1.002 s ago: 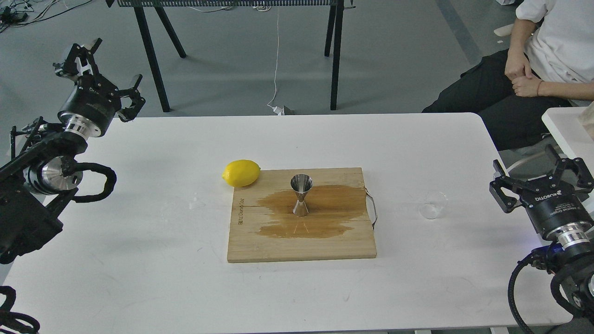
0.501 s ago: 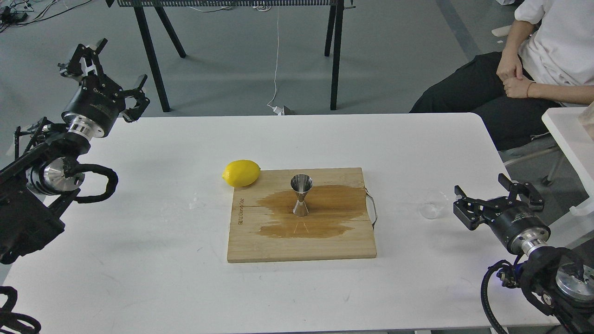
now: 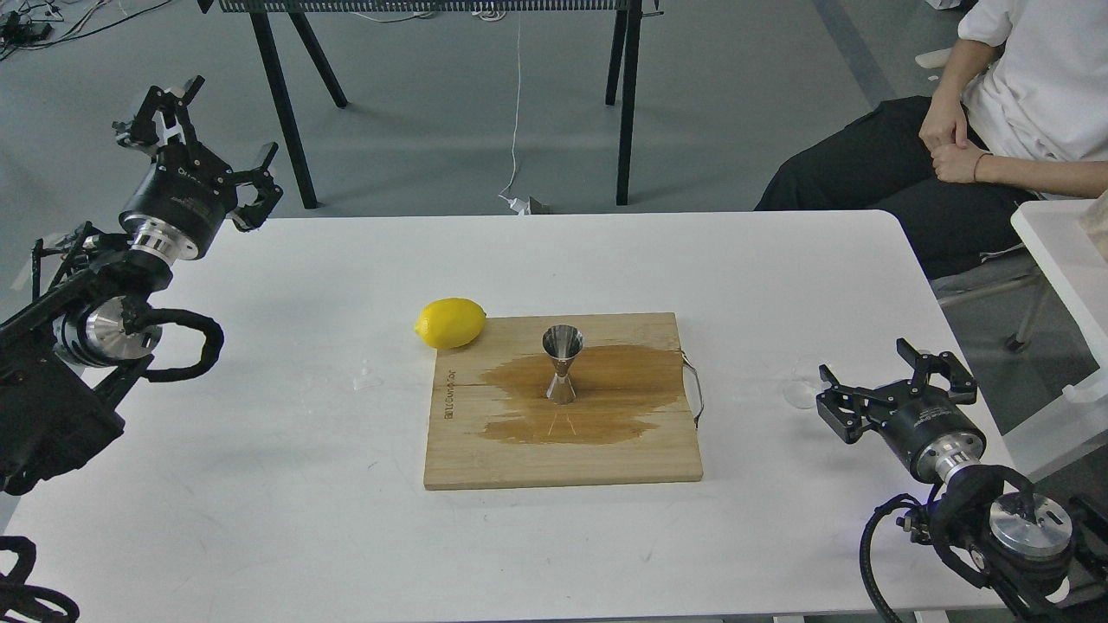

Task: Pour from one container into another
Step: 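Move the right gripper toward the small clear glass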

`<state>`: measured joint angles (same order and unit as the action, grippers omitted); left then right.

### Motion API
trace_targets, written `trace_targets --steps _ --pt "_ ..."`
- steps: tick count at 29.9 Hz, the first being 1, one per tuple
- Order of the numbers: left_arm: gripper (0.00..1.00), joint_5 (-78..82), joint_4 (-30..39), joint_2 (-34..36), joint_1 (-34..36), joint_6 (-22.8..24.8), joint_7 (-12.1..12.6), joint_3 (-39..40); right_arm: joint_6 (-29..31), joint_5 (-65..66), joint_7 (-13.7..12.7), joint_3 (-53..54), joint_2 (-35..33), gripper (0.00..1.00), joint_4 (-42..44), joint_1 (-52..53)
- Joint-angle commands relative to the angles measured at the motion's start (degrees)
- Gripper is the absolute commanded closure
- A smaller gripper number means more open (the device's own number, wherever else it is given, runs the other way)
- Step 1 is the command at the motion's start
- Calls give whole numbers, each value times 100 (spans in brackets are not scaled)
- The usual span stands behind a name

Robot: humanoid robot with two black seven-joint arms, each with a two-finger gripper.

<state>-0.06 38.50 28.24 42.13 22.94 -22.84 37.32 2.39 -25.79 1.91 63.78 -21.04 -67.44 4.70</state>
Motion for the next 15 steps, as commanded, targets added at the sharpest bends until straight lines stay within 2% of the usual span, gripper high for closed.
trace_targets --steps 1,15 --pt "0 6 0 -2 14 0 8 -6 -160 13 3 -49 222 0 12 66" --pt "1 6 0 -2 -3 0 -1 -6 -204 4 55 -58 258 1 38 -22"
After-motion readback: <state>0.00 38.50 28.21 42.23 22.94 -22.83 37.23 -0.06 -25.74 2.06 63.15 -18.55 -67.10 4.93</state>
